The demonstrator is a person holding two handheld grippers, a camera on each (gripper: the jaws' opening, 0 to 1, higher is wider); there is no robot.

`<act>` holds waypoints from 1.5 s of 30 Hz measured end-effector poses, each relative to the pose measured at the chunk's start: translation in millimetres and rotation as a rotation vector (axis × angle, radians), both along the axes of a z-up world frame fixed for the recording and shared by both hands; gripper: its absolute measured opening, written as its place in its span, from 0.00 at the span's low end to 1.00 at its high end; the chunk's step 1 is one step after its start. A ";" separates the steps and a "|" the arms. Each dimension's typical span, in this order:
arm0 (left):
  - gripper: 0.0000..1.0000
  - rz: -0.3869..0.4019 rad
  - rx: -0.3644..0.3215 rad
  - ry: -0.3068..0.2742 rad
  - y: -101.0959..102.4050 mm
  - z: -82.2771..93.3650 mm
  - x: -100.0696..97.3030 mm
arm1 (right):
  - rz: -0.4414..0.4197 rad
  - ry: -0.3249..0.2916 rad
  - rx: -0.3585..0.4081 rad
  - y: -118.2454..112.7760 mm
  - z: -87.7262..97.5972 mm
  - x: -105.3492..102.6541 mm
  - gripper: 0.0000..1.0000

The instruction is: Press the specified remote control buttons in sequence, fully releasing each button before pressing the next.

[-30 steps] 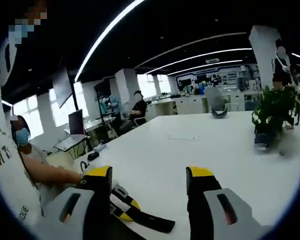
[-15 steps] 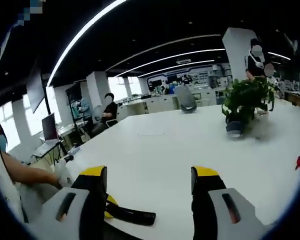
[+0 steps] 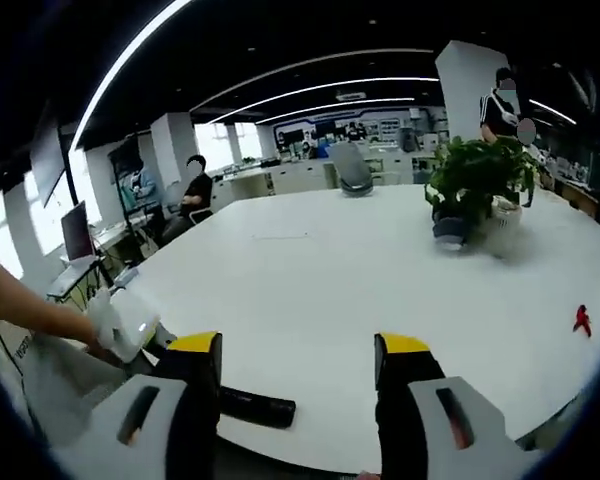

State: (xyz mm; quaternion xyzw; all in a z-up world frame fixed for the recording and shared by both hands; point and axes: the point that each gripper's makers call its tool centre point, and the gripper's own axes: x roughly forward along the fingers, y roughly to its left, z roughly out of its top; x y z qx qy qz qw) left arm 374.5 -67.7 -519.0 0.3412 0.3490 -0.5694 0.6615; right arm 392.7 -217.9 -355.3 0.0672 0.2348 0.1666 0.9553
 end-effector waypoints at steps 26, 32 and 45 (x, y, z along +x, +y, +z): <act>0.23 0.084 0.055 -0.161 29.4 16.2 143.1 | 0.089 0.149 -0.077 15.4 -27.2 -9.4 0.73; 0.23 0.069 0.081 -0.197 29.7 18.2 180.6 | 0.084 0.188 -0.074 12.5 -34.4 -10.6 0.71; 0.23 0.058 0.133 -0.270 33.3 22.0 233.5 | 0.064 0.210 -0.102 6.6 -40.1 -11.2 0.70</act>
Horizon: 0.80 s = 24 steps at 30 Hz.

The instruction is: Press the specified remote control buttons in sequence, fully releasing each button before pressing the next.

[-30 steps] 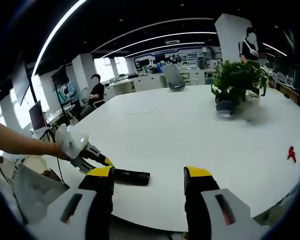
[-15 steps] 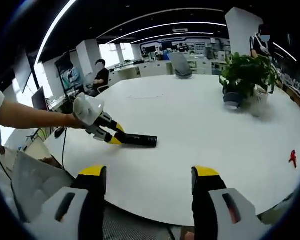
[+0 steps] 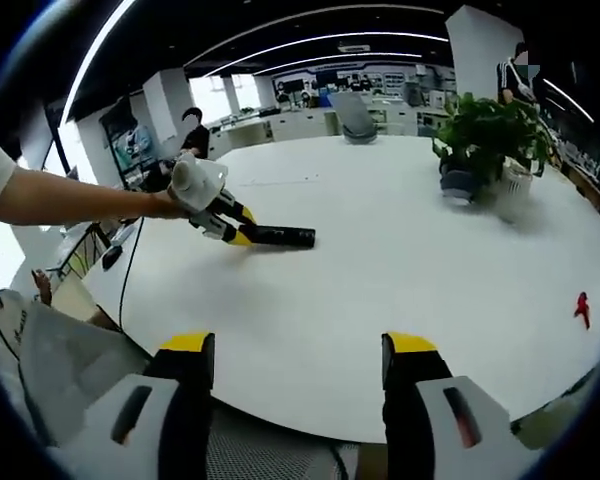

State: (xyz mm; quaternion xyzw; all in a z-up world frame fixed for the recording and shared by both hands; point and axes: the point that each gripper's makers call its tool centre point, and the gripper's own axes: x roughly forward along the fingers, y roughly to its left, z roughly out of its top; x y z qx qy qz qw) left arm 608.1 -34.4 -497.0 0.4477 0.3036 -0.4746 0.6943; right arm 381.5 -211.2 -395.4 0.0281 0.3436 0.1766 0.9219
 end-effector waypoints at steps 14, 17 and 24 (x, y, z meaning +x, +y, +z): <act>0.23 -0.033 0.082 -0.050 14.2 -4.9 48.6 | -0.024 0.019 -0.039 -6.3 -4.8 -1.0 0.68; 0.23 -0.037 0.094 -0.046 13.8 -7.2 56.4 | -0.033 0.032 -0.045 -8.2 -6.8 -1.6 0.68; 0.23 -0.034 0.111 -0.056 14.2 -9.0 82.4 | -0.037 0.054 -0.064 -10.1 -11.2 -2.5 0.68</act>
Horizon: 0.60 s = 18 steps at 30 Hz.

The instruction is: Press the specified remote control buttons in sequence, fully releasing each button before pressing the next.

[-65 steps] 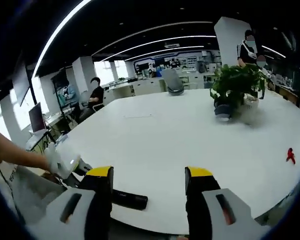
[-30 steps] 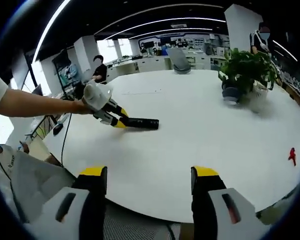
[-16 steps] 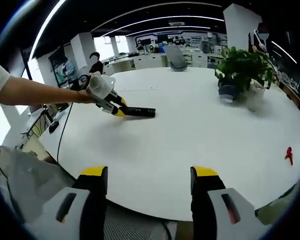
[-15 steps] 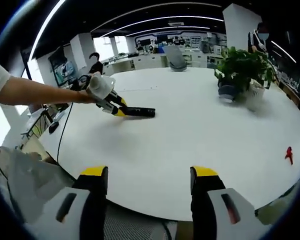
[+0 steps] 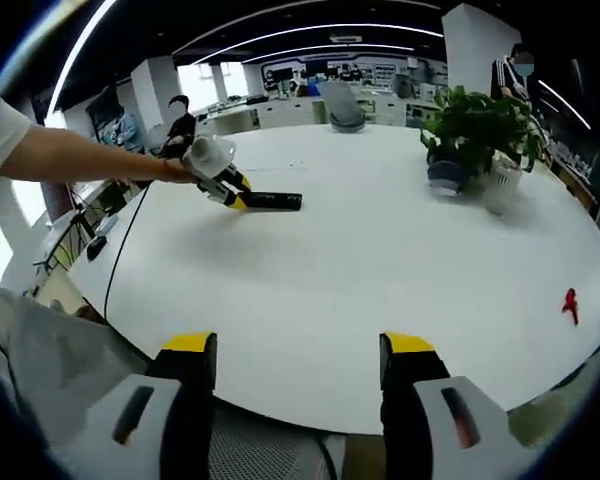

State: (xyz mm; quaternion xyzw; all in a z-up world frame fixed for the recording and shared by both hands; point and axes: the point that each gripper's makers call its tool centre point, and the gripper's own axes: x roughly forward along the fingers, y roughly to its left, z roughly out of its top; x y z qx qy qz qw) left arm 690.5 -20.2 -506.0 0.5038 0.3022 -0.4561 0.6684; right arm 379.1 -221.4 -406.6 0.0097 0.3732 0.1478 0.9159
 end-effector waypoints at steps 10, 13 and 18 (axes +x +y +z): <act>0.23 0.003 0.001 0.014 -1.7 -5.3 14.4 | -0.006 0.015 -0.005 -2.3 -3.2 -0.1 0.67; 0.24 -0.042 0.016 0.009 -2.7 -6.0 12.0 | -0.009 0.010 -0.006 -2.9 -2.6 0.5 0.68; 0.24 -0.060 0.032 0.001 -2.6 -6.2 9.1 | -0.013 0.008 -0.004 -3.5 -1.9 0.7 0.67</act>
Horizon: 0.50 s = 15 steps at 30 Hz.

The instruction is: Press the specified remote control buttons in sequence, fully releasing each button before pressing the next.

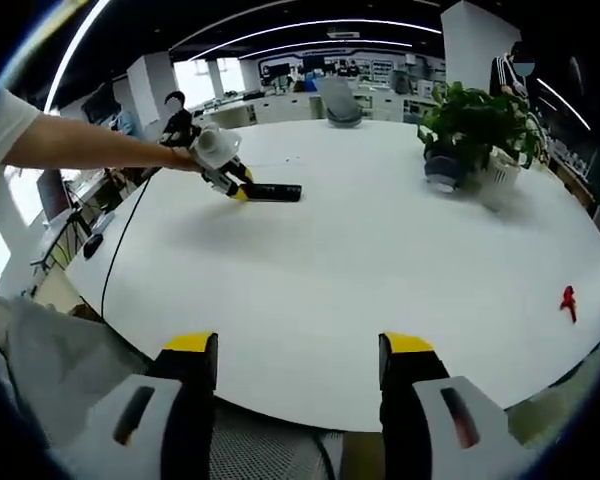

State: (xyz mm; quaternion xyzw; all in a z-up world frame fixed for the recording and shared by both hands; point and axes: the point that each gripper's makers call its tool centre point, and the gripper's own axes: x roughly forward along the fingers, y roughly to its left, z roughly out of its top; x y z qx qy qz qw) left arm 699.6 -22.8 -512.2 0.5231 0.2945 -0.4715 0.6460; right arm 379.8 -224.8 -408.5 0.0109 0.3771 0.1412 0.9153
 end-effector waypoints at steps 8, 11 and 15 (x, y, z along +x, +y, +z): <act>0.24 -0.002 0.007 -0.020 0.4 1.1 -0.6 | 0.009 -0.012 -0.004 0.6 1.7 0.9 0.68; 0.26 0.028 -0.001 -0.037 1.5 2.4 1.3 | 0.003 -0.019 -0.004 -0.6 2.8 1.4 0.68; 0.30 0.119 -0.041 -0.036 5.3 3.2 3.8 | 0.000 -0.029 -0.005 -1.3 4.4 2.3 0.68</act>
